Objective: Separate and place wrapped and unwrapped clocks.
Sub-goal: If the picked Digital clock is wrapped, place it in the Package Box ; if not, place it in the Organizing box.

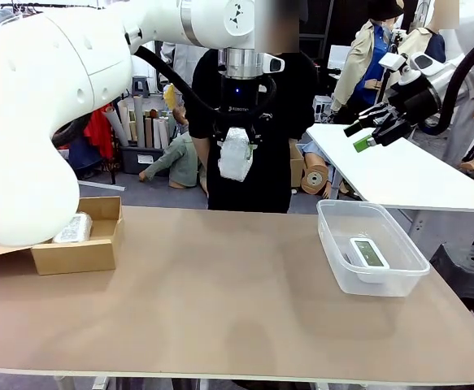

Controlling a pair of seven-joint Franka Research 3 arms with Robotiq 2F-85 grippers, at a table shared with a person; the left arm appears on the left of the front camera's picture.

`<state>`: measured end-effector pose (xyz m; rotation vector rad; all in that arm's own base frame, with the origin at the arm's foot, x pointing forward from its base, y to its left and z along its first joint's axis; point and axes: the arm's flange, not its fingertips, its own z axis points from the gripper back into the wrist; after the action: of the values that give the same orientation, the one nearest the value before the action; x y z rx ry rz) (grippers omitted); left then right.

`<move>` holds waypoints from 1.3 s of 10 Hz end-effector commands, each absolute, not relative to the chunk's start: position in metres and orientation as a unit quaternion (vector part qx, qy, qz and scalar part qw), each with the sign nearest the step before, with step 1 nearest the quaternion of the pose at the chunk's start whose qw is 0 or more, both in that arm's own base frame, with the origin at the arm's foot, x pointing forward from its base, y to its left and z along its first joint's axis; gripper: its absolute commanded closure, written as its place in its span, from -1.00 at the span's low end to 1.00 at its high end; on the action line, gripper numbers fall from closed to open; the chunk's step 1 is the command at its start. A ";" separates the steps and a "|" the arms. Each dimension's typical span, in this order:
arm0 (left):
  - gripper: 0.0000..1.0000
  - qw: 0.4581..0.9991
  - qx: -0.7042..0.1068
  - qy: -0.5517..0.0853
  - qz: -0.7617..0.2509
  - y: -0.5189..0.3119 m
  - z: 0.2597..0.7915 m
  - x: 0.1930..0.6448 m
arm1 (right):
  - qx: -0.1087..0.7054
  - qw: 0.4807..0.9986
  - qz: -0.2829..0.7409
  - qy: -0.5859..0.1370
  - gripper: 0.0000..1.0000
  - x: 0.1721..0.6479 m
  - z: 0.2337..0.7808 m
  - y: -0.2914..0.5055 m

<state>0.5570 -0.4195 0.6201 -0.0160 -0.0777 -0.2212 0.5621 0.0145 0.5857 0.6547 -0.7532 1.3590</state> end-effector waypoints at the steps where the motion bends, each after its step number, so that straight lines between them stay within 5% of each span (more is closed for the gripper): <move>1: 1.00 0.990 -0.026 -0.007 -0.136 -0.416 0.625 0.548 | 0.287 0.665 0.604 -0.332 -1.00 0.561 0.587 0.014; 5: 1.00 0.946 -0.074 0.129 -0.288 -0.367 0.674 0.524 | 0.287 0.665 0.604 -0.332 -1.00 0.561 0.587 0.014; 9: 1.00 0.890 -0.094 0.141 -0.424 -0.322 0.720 0.493 | 0.287 0.665 0.604 -0.332 -1.00 0.561 0.587 0.014; 12: 1.00 0.865 -0.017 0.188 -0.465 -0.290 0.743 0.476 | 0.287 0.665 0.604 -0.332 -1.00 0.561 0.587 0.014; 13: 1.00 0.886 0.006 0.153 -0.438 -0.282 0.747 0.480 | 0.287 0.665 0.604 -0.332 -1.00 0.561 0.587 0.014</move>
<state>0.4595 -0.2897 0.7016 -0.0665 0.3499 -0.9354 0.5621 0.0144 0.5856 0.6547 -0.7531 1.3588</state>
